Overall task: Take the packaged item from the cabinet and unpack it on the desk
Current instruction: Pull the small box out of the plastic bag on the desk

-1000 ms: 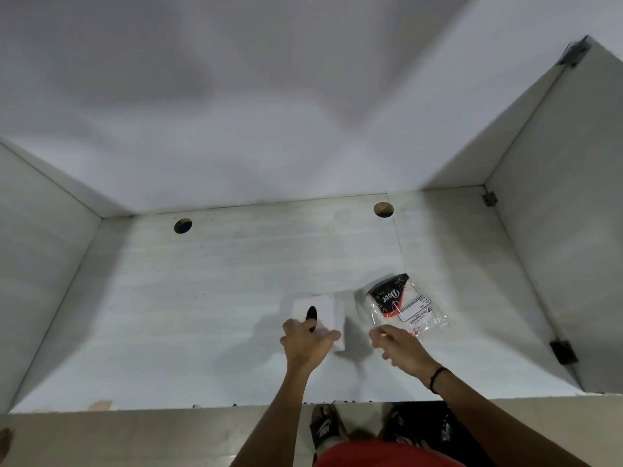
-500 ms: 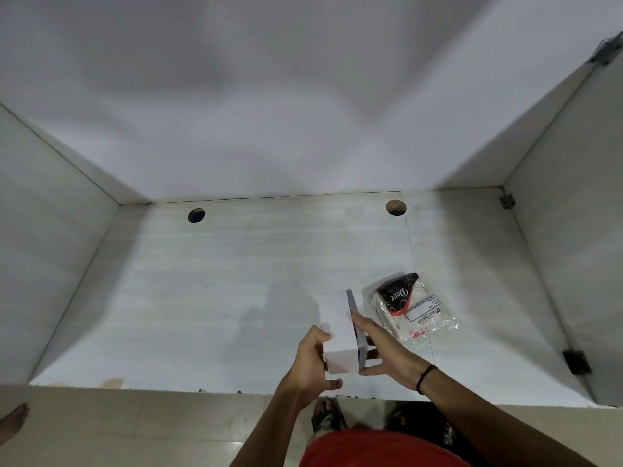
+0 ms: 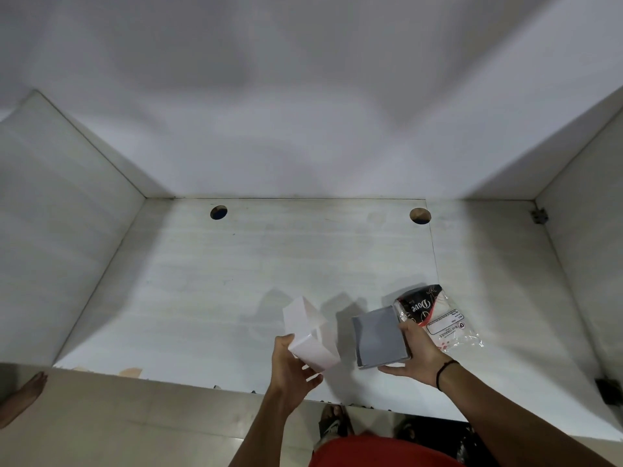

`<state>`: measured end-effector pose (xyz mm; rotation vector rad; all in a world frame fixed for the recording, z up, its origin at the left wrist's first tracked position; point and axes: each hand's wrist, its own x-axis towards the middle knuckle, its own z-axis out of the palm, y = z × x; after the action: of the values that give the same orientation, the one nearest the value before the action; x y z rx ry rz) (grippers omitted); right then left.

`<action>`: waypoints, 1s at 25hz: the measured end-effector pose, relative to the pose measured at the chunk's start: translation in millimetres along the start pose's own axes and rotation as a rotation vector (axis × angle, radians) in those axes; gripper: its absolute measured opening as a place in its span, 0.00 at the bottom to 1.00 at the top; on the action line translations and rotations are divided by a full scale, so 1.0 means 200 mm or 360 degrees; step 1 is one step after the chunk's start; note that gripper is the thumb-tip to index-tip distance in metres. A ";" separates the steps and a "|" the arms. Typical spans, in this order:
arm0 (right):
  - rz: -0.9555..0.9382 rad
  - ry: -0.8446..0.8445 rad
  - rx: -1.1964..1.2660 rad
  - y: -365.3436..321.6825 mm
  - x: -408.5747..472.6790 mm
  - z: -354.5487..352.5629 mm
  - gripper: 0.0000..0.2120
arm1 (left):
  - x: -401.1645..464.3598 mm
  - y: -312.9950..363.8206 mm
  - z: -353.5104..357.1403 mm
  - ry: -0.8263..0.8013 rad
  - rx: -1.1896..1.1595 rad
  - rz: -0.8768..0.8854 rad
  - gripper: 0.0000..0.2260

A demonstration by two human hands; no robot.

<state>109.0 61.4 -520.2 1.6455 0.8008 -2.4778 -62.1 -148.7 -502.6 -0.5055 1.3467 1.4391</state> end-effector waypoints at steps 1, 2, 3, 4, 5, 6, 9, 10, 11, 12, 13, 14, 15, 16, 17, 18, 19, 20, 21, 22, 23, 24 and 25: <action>0.0039 0.0018 -0.0006 0.01 0.02 0.01 0.16 | 0.01 0.01 -0.02 0.0008 -0.0061 -0.0034 0.24; 0.0066 0.0033 -0.0012 0.01 0.04 0.02 0.16 | 0.02 0.02 -0.05 0.0019 -0.0122 -0.0064 0.25; 0.0080 0.0040 -0.0004 0.02 0.05 0.05 0.15 | 0.04 0.03 -0.07 0.0031 -0.0182 -0.0085 0.26; 0.0080 0.0057 -0.0007 0.02 0.07 0.06 0.14 | 0.06 0.04 -0.09 0.0052 -0.0226 -0.0094 0.26; 0.0076 0.0071 -0.0007 0.03 0.07 0.08 0.13 | 0.07 0.04 -0.11 0.0078 -0.0279 -0.0096 0.26; 0.0065 0.0094 -0.0024 0.03 0.08 0.10 0.11 | 0.09 0.04 -0.12 0.0108 -0.0343 -0.0100 0.26; 0.0010 0.0193 -0.0068 0.05 0.08 0.17 0.10 | 0.13 0.04 -0.16 0.0195 -0.0516 -0.0117 0.26; 0.0004 0.0223 -0.0088 0.06 0.09 0.18 0.12 | 0.14 0.04 -0.17 0.0214 -0.0513 -0.0122 0.27; 0.0003 0.0228 -0.0104 0.06 0.10 0.19 0.13 | 0.15 0.03 -0.19 0.0235 -0.0466 -0.0125 0.27; 0.0005 0.0238 -0.0167 0.07 0.10 0.20 0.13 | 0.15 0.03 -0.20 0.0262 -0.0392 -0.0117 0.27; -0.0003 0.0238 -0.0227 0.07 0.11 0.21 0.13 | 0.16 0.04 -0.22 0.0295 -0.0317 -0.0102 0.26; -0.0018 0.0251 -0.0283 0.08 0.11 0.21 0.13 | 0.16 0.04 -0.24 0.0320 -0.0240 -0.0099 0.26; -0.0036 0.0268 -0.0319 0.08 0.10 0.22 0.14 | 0.17 0.04 -0.26 0.0345 -0.0147 -0.0097 0.25; -0.0064 0.0298 -0.0350 0.06 0.08 0.23 0.13 | 0.16 0.04 -0.26 0.0371 -0.0036 -0.0085 0.23; -0.0092 0.0338 -0.0360 0.05 0.06 0.24 0.10 | 0.17 0.04 -0.27 0.0430 0.0094 -0.0044 0.21; -0.0121 0.0378 -0.0342 0.04 0.04 0.24 0.08 | 0.17 0.04 -0.27 0.0546 0.0252 0.0027 0.19; -0.0151 0.0421 -0.0305 0.04 0.02 0.23 0.08 | 0.16 0.04 -0.27 0.0718 0.0419 0.0137 0.17; -0.0178 0.0468 -0.0254 0.05 0.02 0.20 0.09 | 0.17 0.05 -0.24 0.0901 0.0596 0.0267 0.15; -0.0205 0.0520 -0.0206 0.07 0.01 0.17 0.10 | 0.17 0.06 -0.22 0.1052 0.0748 0.0422 0.15; -0.0224 0.0597 -0.0145 0.10 0.00 0.12 0.11 | 0.16 0.08 -0.16 0.1108 0.0854 0.0580 0.14; -0.0227 0.0688 -0.0111 0.13 -0.01 0.08 0.11 | 0.14 0.10 -0.09 0.1075 0.0921 0.0735 0.13; -0.0233 0.0816 -0.0095 0.15 -0.03 0.02 0.11 | 0.11 0.10 0.00 0.0970 0.0981 0.0871 0.11; -0.0238 0.0929 -0.0099 0.16 -0.05 -0.02 0.12 | 0.10 0.10 0.08 0.0836 0.0999 0.0944 0.09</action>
<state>127.9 33.1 -525.6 2.4006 1.0687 -2.0262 -81.3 -122.3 -505.2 -0.0512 2.4065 1.2599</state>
